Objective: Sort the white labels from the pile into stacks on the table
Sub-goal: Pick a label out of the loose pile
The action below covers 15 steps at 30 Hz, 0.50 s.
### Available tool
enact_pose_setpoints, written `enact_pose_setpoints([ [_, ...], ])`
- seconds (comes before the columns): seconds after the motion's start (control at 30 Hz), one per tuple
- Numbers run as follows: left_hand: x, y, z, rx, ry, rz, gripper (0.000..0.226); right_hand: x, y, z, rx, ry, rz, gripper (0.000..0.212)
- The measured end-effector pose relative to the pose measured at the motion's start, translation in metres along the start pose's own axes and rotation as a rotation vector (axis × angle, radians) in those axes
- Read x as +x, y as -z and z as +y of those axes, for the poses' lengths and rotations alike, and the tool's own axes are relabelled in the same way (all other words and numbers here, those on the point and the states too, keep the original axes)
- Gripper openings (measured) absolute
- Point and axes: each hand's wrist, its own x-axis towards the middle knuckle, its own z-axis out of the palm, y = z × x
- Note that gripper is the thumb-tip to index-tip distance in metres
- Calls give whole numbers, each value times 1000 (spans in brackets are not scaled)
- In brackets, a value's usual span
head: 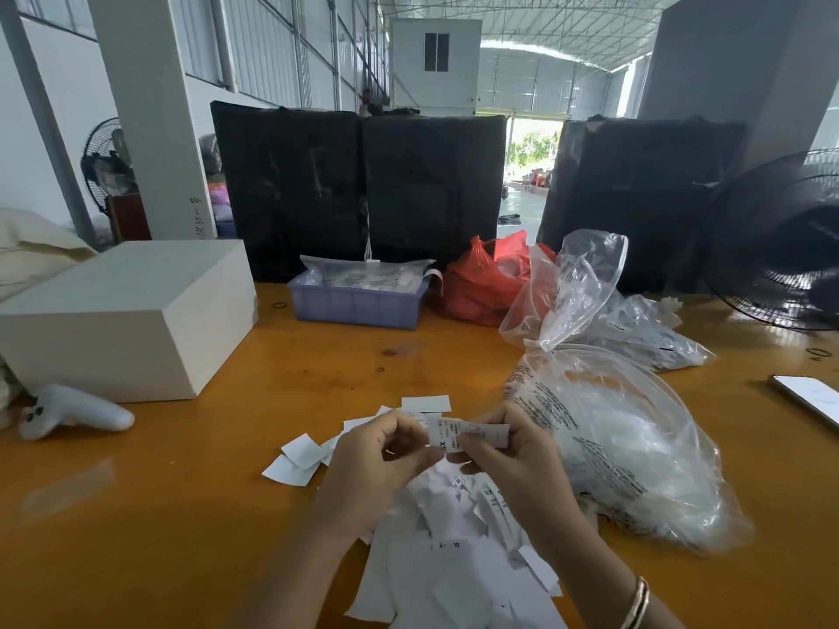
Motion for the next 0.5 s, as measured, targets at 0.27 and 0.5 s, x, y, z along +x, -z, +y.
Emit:
enact_pose_setpoints([
  [0.27, 1, 1, 1, -45, -16, -29, 17, 2, 14, -6, -409, -46, -239, 19],
  [0.5, 1, -4, -3, -68, 46, -51, 10, -3, 6, -1, -269, -84, -230, 14],
])
